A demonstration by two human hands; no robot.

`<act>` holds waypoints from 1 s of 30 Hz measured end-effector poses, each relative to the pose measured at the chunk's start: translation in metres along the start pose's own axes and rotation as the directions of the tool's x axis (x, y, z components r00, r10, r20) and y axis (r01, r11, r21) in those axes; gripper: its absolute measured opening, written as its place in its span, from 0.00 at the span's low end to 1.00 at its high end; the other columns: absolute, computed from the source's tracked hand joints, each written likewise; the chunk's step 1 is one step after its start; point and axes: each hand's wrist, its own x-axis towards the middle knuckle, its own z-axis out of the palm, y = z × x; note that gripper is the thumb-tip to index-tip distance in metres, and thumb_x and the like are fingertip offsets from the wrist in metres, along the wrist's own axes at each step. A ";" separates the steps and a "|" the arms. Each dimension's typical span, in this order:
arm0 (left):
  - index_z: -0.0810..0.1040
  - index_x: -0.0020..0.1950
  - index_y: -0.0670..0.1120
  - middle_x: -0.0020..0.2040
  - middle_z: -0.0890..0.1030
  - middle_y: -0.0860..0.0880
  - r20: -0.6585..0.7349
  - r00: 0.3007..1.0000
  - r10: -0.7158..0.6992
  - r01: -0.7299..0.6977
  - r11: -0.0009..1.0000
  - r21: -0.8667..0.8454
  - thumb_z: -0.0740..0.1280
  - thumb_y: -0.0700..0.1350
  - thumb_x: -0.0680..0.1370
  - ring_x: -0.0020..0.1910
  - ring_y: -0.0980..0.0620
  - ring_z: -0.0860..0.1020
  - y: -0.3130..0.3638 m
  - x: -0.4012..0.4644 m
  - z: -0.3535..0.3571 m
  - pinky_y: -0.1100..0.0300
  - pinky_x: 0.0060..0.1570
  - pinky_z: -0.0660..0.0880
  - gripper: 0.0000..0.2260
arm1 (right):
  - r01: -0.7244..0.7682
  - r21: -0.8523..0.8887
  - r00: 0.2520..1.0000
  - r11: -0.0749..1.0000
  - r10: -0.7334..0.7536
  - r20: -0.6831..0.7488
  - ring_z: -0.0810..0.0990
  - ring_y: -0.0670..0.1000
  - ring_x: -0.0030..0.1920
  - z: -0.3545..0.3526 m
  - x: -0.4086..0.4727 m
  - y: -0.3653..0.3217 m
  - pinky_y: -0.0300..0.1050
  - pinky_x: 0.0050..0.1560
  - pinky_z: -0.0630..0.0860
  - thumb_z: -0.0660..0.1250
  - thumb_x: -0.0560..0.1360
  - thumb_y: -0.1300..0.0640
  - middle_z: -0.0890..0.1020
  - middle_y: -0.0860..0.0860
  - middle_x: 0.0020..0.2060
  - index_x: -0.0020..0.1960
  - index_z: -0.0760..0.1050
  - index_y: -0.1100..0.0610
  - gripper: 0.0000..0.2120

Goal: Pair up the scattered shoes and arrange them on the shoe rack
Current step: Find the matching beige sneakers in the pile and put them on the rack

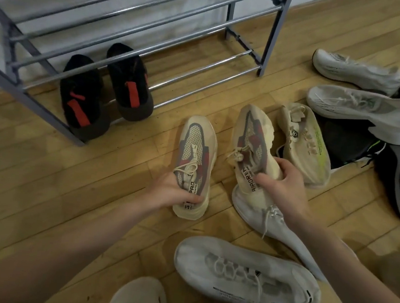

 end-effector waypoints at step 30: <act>0.70 0.68 0.48 0.63 0.75 0.51 -0.128 0.991 0.046 -0.092 0.920 -0.381 0.58 0.58 0.80 0.56 0.53 0.74 0.051 -0.046 -0.018 0.57 0.52 0.70 0.21 | -0.013 0.437 0.996 0.899 -0.025 0.082 0.80 0.56 0.58 0.024 0.012 -0.009 0.56 0.64 0.73 0.61 0.77 0.49 0.81 0.58 0.57 0.58 0.76 0.61 0.17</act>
